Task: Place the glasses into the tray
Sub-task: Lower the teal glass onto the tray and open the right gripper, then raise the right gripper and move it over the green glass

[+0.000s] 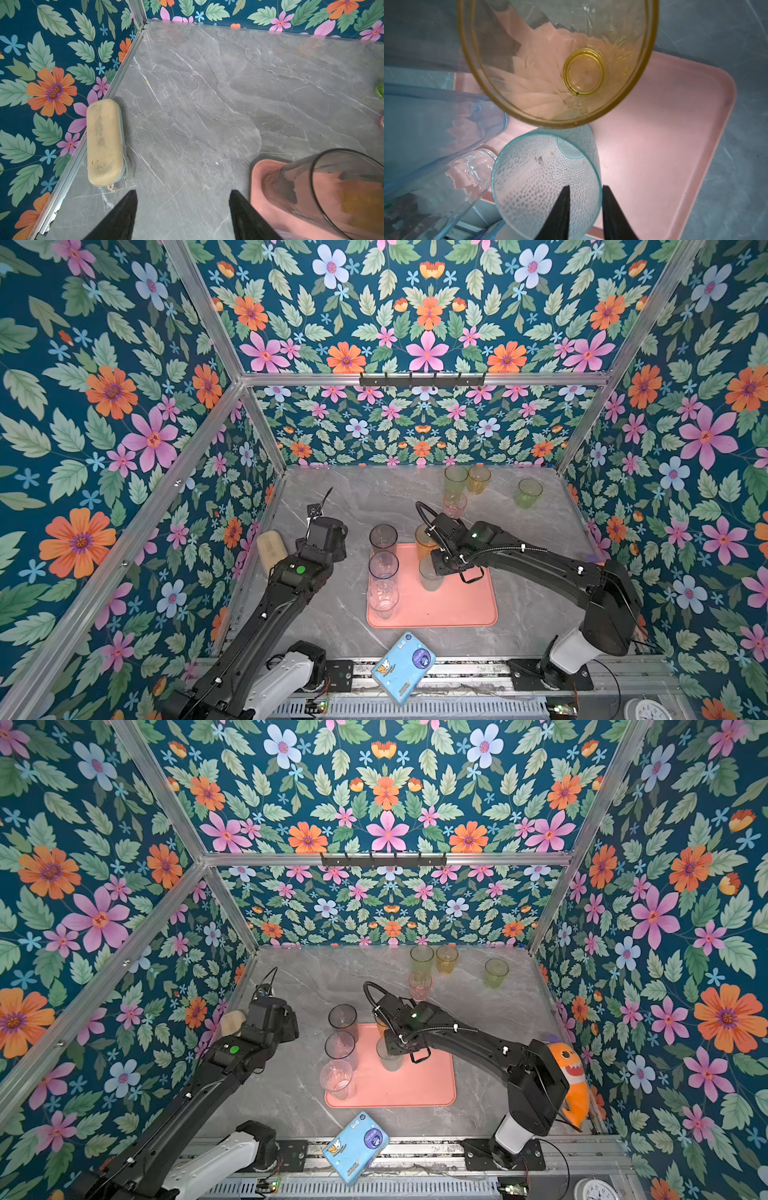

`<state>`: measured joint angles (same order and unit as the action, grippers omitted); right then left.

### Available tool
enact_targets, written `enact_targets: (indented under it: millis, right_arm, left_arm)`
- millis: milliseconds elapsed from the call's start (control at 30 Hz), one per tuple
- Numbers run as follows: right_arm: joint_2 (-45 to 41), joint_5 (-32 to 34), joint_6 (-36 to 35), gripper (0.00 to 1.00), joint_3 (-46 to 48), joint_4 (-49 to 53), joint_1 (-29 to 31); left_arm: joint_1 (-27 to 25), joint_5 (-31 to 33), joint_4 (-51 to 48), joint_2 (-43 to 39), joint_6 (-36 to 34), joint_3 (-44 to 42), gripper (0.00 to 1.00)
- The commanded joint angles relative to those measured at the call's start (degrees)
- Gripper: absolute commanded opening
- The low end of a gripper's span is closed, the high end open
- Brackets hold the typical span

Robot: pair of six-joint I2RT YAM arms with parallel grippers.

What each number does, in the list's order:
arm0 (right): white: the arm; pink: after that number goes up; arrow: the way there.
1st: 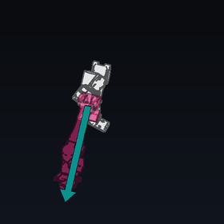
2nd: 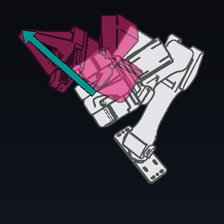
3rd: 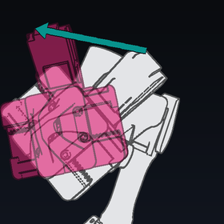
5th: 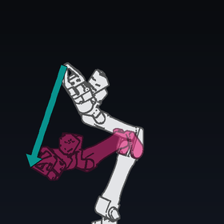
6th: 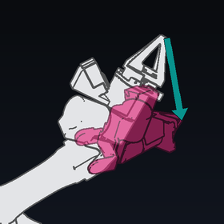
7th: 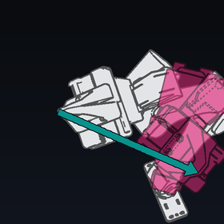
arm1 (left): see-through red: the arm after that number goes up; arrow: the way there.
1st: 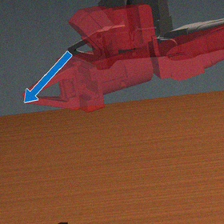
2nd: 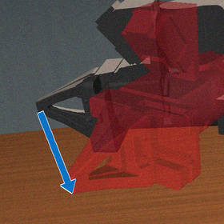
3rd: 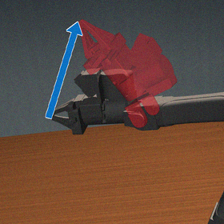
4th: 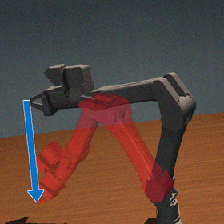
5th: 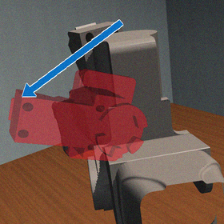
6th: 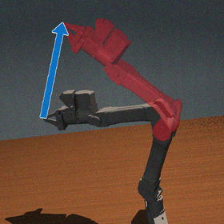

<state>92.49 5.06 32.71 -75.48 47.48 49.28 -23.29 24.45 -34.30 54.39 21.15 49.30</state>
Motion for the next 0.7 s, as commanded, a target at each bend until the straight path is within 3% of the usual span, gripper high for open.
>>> enact_targets:
  millis: [0,400,667]
  right_arm:
    - [-1.19,-0.21,0.78,0.3,-0.87,1.58,0.03]
    - [-5.59,2.09,-2.05,0.38,-5.93,4.65,-0.06]
    - [-5.34,9.16,-4.62,0.44,-14.13,7.59,-1.2]
  left_arm:
    - [0.08,0.45,0.29,-0.17,0.56,0.01,0.73]
    - [0.09,0.59,0.26,-0.69,0.66,-0.07,0.72]
    - [0.08,0.63,0.38,-0.71,0.7,0.01,0.72]
